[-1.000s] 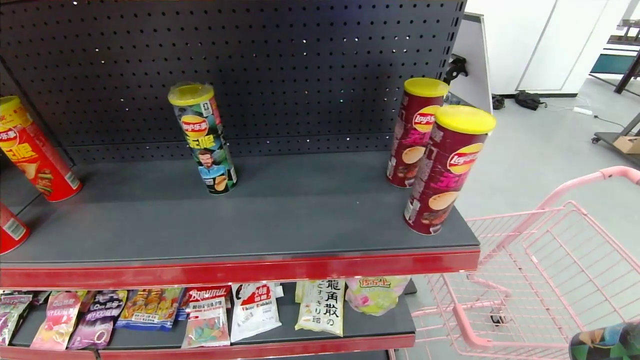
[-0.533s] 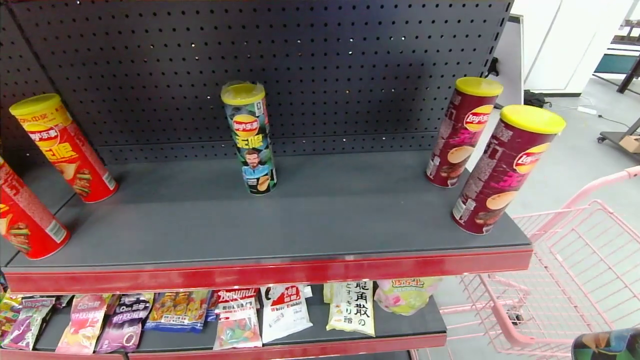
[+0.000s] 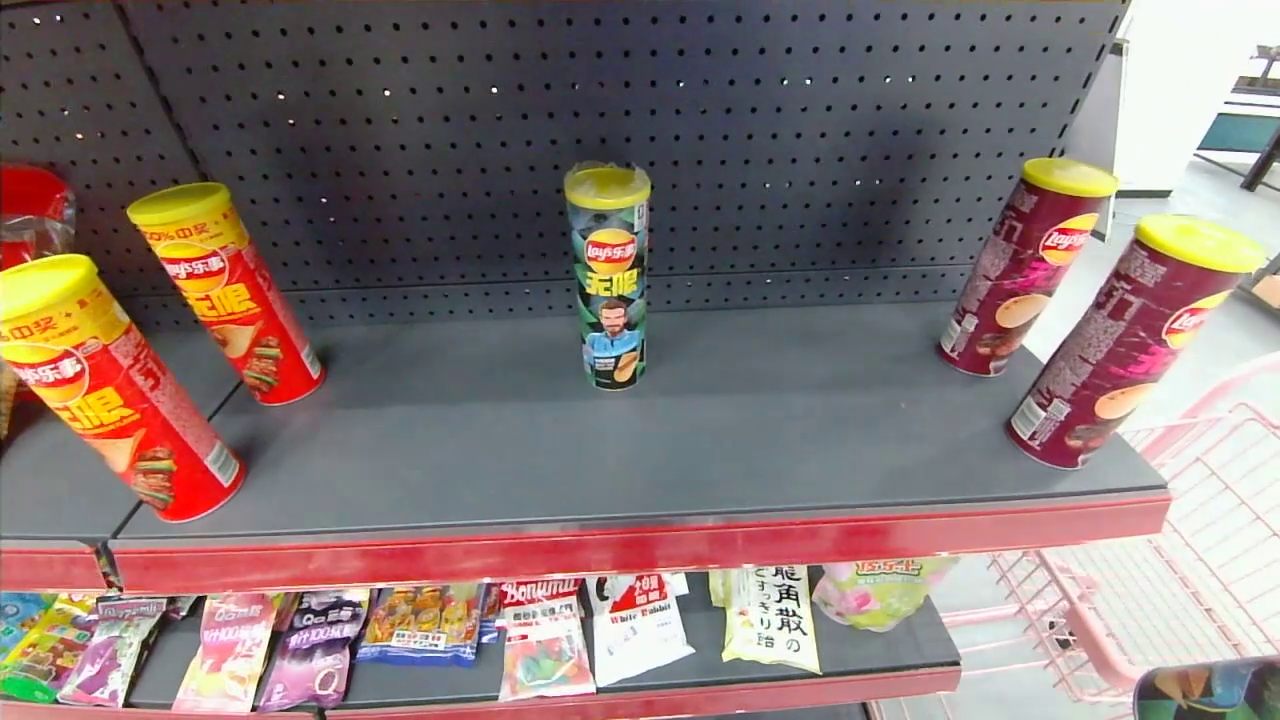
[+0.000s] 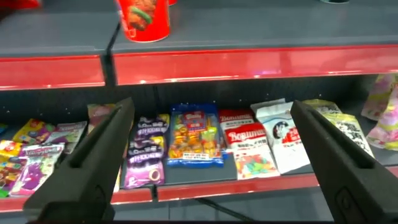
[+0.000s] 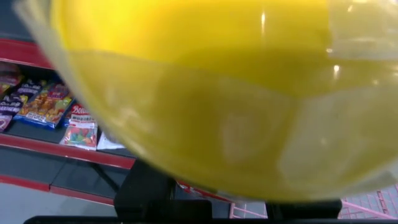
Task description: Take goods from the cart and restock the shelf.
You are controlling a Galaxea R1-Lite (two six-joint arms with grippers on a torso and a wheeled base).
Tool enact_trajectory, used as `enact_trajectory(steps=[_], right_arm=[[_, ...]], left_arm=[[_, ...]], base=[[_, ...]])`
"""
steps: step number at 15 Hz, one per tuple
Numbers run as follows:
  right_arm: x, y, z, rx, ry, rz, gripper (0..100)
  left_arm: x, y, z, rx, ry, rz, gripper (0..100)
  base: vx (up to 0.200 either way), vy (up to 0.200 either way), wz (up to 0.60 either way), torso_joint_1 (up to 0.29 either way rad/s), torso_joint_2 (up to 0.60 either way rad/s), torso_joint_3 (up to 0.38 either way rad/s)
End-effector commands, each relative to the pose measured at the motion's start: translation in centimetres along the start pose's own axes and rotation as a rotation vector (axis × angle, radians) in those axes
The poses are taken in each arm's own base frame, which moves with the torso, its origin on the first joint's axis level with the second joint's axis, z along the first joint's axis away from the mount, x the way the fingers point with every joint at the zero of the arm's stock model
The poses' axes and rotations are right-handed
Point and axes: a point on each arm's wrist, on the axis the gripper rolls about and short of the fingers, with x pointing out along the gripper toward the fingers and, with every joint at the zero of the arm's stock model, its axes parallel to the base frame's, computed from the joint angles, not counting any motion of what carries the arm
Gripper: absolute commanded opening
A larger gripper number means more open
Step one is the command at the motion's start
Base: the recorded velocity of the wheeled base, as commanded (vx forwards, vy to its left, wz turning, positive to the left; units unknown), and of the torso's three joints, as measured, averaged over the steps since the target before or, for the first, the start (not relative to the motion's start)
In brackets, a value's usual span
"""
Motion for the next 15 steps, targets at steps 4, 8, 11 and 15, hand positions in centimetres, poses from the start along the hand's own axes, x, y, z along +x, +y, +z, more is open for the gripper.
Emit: enact_trajectory(steps=[4,8,11,15], right_arm=[[0.1,0.0,0.0,0.001,0.007,0.004,0],[0.1,0.0,0.1,0.001,0.006,0.008,0],[0.0,0.1,0.4,-0.002,-0.008,0.053,0],[0.5,0.0,1.2,0.002,0.003,0.111,0]], left_arm=[[0.0,0.0,0.1,0.0,-0.001,0.0,100],[0.0,0.0,0.0,-0.002,0.002,0.001,100],[0.0,0.0,0.0,0.001,0.004,0.001,100],[0.0,-0.1,0.1,0.015,-0.001,-0.033,100]], base=[[0.2,0.0,0.0,-0.004,0.0,0.005],[0.05,0.0,0.0,0.002,0.0,0.002],[0.0,0.0,0.0,0.0,0.0,0.0],[0.0,0.0,0.0,0.0,0.0,0.0]])
